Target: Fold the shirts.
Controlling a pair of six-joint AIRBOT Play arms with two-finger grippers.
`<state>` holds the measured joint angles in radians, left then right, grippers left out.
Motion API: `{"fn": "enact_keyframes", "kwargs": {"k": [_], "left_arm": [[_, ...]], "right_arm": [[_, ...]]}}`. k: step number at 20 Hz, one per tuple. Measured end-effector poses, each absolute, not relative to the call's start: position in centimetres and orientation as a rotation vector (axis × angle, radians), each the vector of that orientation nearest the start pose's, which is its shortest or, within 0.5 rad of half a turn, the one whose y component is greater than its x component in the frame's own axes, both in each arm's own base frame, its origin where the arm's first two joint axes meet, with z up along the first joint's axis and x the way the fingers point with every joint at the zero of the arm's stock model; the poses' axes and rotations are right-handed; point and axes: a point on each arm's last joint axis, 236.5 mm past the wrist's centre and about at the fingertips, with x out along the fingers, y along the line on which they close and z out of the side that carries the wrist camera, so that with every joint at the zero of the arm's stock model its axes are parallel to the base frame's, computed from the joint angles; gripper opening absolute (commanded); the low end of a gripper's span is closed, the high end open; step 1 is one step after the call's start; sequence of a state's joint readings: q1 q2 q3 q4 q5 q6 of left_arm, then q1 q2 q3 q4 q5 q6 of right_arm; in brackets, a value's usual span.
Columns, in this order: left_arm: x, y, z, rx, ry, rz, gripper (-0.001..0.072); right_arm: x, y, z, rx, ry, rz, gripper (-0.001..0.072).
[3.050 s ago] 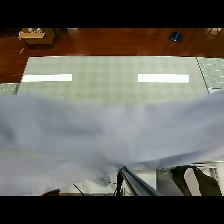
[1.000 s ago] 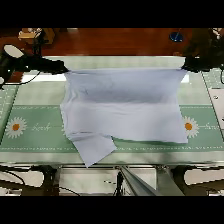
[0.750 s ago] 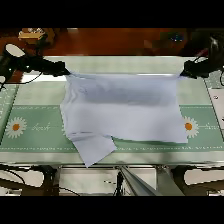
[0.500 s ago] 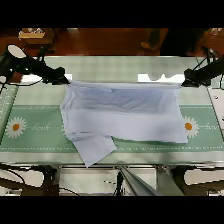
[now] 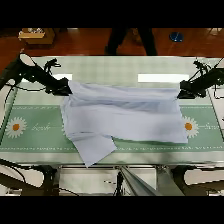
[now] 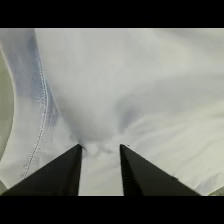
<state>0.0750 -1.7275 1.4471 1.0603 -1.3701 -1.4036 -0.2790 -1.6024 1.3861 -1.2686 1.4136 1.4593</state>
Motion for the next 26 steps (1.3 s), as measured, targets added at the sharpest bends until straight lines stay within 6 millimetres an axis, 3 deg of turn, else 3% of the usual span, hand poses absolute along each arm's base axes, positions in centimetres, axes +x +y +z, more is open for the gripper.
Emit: {"fn": "enact_keyframes", "kwargs": {"k": [3, 5, 7, 11, 15, 18, 21, 26], "left_arm": [[41.0, -6.8, -3.8, -0.424, 1.560, -0.385, 0.0417], [40.2, -4.9, -1.9, -0.442, 1.549, -0.375, 0.0426], [38.5, -2.9, -0.4, -0.462, 1.535, -0.358, 0.0720], [31.7, -1.1, -0.9, -0.540, 1.582, -0.335, 0.0720], [24.5, -2.9, -4.2, -0.634, 1.662, -0.335, 0.0720], [20.9, -4.8, -6.6, -0.693, 1.712, -0.345, 0.0720], [18.9, -6.5, -8.1, -0.702, 1.743, -0.362, 0.0720], [17.9, -9.4, -9.6, -0.642, 1.783, -0.384, 0.0720]], "right_arm": [[37.2, -4.5, -2.8, 0.361, 1.577, 0.087, 0.0427], [35.3, -6.9, -1.5, 0.311, 1.597, 0.031, 0.0455], [33.5, -8.6, -0.7, 0.338, 1.596, -0.006, 0.0524], [30.8, -9.0, -1.0, 0.536, 1.523, 0.021, 0.0549], [29.6, -7.4, -1.9, 0.682, 1.434, 0.078, 0.0549], [29.0, -6.5, -2.6, 0.719, 1.394, 0.091, 0.0548], [28.4, -5.9, -3.1, 0.735, 1.373, 0.091, 0.0549], [27.9, -5.4, -3.1, 0.739, 1.354, 0.090, 0.0548]]}}
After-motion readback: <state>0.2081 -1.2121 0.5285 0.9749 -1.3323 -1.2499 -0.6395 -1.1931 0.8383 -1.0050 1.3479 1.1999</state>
